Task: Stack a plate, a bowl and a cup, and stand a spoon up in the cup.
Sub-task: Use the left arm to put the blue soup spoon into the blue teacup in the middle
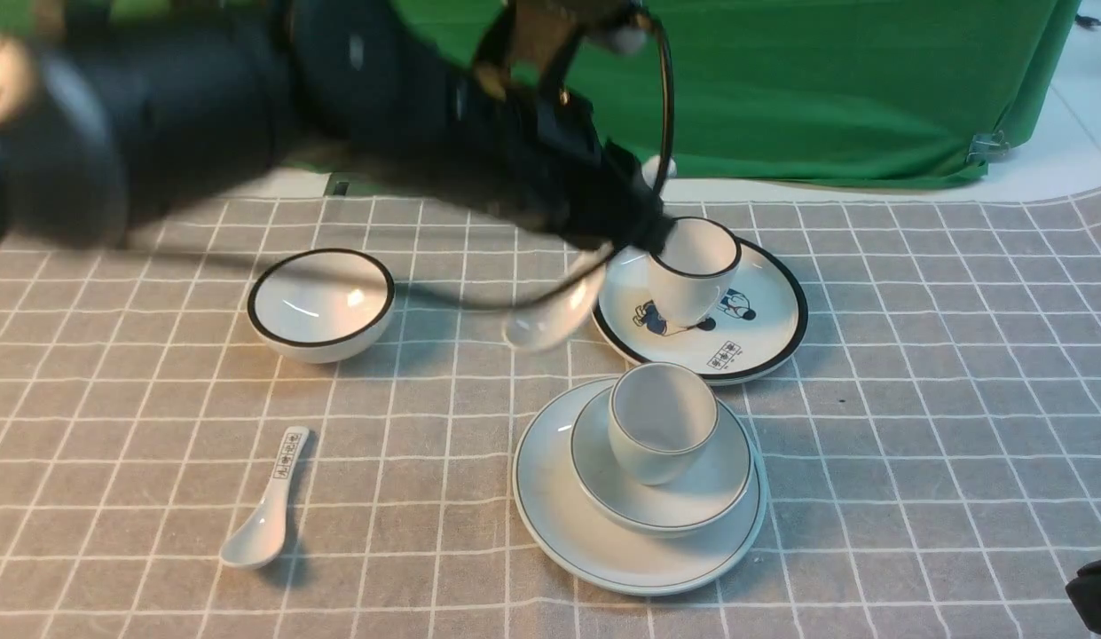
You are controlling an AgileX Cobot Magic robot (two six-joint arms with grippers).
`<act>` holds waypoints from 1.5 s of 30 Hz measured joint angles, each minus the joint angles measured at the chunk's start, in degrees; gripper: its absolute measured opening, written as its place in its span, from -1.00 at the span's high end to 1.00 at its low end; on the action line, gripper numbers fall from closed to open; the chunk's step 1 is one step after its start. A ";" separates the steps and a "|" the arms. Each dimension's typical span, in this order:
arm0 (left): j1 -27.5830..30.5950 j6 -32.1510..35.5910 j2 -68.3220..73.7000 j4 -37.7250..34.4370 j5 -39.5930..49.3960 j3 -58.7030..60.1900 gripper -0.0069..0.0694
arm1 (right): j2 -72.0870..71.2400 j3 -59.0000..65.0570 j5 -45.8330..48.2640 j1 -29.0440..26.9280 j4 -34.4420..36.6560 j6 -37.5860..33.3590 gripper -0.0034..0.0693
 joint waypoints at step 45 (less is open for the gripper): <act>-1.12 -53.76 12.16 54.53 -83.38 27.84 0.52 | 0.00 0.00 -3.05 0.00 0.19 4.30 0.72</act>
